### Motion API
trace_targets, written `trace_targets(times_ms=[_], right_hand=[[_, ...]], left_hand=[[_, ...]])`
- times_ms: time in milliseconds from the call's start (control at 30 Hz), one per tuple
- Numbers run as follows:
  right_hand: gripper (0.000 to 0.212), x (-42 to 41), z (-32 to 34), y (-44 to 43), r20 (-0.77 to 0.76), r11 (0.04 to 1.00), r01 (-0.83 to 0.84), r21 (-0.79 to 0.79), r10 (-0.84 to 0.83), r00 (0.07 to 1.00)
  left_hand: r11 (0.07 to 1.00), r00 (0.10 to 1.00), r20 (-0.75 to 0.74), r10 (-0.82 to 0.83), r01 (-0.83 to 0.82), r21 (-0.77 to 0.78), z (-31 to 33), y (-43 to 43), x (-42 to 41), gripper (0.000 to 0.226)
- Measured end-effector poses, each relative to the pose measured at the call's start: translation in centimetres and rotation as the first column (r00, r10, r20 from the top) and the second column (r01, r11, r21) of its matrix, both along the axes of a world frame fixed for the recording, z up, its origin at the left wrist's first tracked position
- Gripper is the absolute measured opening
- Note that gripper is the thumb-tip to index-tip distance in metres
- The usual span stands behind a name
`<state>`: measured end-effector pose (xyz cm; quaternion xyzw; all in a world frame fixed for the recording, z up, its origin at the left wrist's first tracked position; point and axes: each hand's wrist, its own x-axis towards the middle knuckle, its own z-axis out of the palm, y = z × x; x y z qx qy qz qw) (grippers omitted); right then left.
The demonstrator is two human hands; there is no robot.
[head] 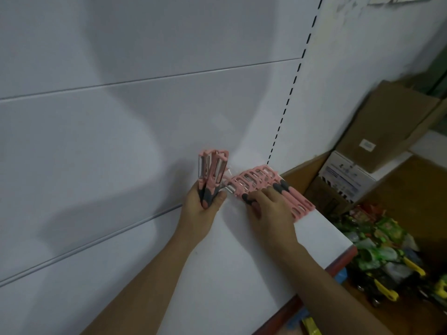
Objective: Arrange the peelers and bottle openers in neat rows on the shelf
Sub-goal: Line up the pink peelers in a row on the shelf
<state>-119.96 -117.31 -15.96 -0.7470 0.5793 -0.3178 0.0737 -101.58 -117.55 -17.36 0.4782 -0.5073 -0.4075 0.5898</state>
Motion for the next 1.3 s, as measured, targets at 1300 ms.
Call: trace_targets(times_ms=[1300], right_hand=[[0.026, 2.9, 3.1, 0.6, 0.637, 0.995, -0.059, 0.077, -0.003, 0.771]], left_hand=[[1.0, 0.995, -0.092, 0.026, -0.026, -0.003, -0.1, -0.4, 1.0, 0.038]])
